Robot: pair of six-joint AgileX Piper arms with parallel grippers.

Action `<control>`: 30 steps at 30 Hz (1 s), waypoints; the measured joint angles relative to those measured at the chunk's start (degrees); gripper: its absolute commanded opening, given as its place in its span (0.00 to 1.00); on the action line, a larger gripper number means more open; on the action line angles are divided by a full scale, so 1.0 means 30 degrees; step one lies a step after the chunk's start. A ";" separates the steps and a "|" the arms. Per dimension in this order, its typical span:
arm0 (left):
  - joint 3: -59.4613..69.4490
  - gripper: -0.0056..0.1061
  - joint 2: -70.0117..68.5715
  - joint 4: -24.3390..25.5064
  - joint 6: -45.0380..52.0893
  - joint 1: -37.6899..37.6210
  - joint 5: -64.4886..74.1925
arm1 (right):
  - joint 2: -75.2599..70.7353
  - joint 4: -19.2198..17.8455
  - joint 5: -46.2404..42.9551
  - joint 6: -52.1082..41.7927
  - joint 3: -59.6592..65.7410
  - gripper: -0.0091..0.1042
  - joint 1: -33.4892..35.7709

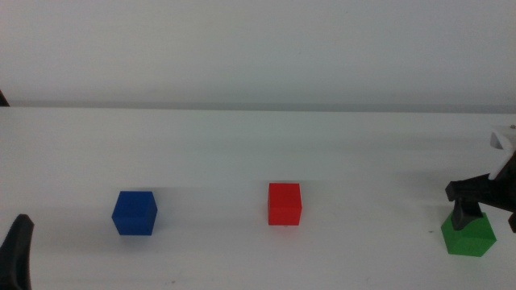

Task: Stack red cubes first, then green, then blue cubes in a specific spot.

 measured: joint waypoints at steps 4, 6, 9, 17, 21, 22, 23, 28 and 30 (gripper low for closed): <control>0.0000 0.89 0.0000 0.0000 0.0000 0.0000 0.0000 | 0.0557 -0.0040 -0.0211 0.0000 -0.0006 0.77 0.0091; 0.0000 0.89 0.0000 0.0000 0.0000 0.0000 0.0000 | 0.0799 -0.0080 -0.0432 0.0000 -0.0006 0.77 0.0091; 0.0000 0.89 0.0000 0.0000 0.0000 0.0000 0.0000 | 0.1112 -0.0122 -0.0839 0.0000 -0.0006 0.75 0.0091; 0.0000 0.89 0.0000 -0.0035 0.0000 0.0000 0.0000 | 0.1926 -0.0194 -0.1644 0.0324 -0.0006 0.73 0.0151; 0.0000 0.89 0.0000 -0.0035 0.0000 0.0000 0.0000 | 0.2185 -0.0311 -0.1718 0.0659 -0.0006 0.72 0.0418; 0.0000 0.89 0.0000 -0.0035 0.0000 0.0000 0.0000 | 0.2288 -0.0322 -0.1718 0.0791 -0.0006 0.71 0.0511; 0.0000 0.89 0.0000 -0.0035 0.0000 0.0000 0.0000 | 0.2370 -0.0357 -0.1758 0.0890 -0.0006 0.70 0.0558; 0.0000 0.89 0.0000 -0.0035 0.0000 0.0000 0.0000 | 0.2621 -0.0402 -0.1759 0.1097 -0.0006 0.60 0.0831; 0.0000 0.89 0.0000 -0.0035 0.0000 0.0000 0.0000 | 0.2652 -0.0479 -0.1759 0.1328 -0.0006 0.46 0.0860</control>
